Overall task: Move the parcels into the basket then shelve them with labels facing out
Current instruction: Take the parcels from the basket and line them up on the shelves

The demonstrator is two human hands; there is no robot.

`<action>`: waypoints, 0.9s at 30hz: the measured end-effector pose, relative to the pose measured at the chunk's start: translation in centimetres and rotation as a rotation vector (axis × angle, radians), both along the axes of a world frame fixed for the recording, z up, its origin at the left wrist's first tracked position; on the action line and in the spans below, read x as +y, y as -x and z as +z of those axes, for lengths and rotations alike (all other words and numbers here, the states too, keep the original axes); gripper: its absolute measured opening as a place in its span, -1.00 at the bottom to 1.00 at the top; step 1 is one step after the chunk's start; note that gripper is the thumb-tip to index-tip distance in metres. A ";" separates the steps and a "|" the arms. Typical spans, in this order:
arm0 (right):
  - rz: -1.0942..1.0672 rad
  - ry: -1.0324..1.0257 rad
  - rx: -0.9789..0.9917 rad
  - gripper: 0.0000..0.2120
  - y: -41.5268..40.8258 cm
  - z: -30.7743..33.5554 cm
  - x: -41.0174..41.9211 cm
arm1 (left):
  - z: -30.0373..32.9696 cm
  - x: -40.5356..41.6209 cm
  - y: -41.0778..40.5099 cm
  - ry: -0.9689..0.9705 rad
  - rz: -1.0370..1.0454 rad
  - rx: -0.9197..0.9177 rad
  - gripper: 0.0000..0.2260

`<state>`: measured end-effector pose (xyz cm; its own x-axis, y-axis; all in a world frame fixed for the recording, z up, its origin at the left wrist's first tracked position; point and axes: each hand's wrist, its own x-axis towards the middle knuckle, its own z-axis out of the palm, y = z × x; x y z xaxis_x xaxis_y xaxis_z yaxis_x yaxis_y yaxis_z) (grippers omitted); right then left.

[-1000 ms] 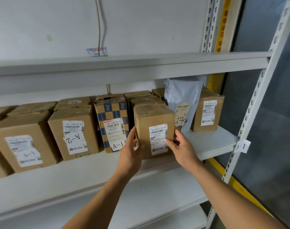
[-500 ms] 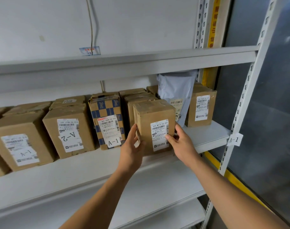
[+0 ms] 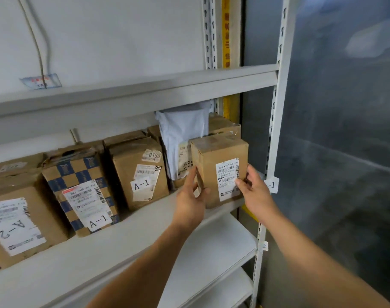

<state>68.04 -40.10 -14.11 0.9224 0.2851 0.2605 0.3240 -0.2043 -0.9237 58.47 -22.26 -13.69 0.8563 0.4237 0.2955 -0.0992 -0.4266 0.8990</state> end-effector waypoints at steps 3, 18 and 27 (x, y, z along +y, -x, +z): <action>-0.038 -0.022 0.037 -0.56 -2.1 0.0 -0.9 | 0.3 -1.2 -2.2 0.007 -0.031 -0.004 -0.34; -0.056 0.025 0.101 -0.54 -6.8 0.5 -0.8 | 0.7 -1.7 -7.5 -0.002 0.034 0.017 -0.40; -0.187 0.017 -0.198 -0.37 -4.5 3.6 -0.9 | 0.8 -1.8 -7.1 -0.003 0.046 -0.003 -0.41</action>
<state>72.50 -40.96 -10.52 0.8911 0.1204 0.4375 0.4530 -0.2922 -0.8423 65.53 -24.01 -12.89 0.8350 0.4619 0.2990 -0.0820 -0.4330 0.8977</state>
